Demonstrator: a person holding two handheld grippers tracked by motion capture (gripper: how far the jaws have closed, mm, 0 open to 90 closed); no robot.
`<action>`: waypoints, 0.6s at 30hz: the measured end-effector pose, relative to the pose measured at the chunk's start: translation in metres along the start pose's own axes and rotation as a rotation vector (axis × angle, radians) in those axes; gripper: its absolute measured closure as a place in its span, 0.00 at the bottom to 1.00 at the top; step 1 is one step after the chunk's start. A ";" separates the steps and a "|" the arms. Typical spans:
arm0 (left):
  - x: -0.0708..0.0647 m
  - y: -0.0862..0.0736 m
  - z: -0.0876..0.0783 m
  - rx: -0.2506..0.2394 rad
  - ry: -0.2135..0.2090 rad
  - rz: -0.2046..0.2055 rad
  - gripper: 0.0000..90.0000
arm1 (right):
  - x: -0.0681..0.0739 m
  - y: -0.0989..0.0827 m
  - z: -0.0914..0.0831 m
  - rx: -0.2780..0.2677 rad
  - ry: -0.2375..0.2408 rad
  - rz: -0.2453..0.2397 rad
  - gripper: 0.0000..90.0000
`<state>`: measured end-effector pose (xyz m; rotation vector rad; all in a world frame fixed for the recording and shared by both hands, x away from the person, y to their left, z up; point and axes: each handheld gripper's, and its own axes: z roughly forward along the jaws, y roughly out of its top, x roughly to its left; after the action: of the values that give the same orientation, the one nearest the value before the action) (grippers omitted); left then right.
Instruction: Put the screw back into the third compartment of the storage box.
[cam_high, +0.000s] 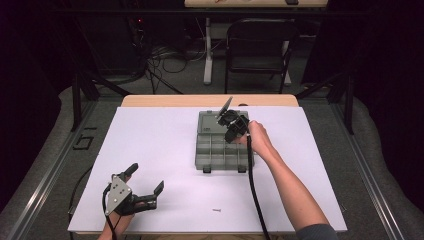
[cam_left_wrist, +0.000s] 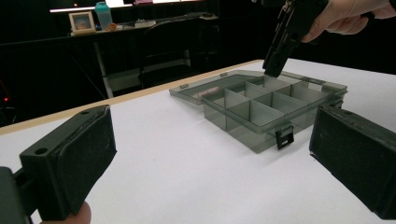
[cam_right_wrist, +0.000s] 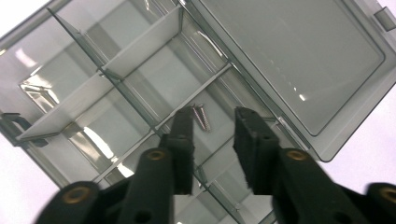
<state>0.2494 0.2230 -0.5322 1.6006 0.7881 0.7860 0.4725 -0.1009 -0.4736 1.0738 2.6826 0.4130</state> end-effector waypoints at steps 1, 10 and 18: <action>0.000 0.000 0.000 0.001 -0.001 0.001 0.00 | 0.000 -0.001 -0.001 -0.011 0.003 0.002 0.69; 0.000 0.000 0.000 0.001 -0.001 0.003 0.00 | 0.009 -0.019 -0.021 -0.067 0.039 0.005 0.33; 0.000 0.000 0.000 0.003 -0.002 0.004 0.00 | 0.027 -0.042 -0.040 -0.114 0.054 -0.022 0.16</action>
<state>0.2497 0.2230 -0.5322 1.6058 0.7854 0.7857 0.4147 -0.1180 -0.4534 1.0137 2.6786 0.5909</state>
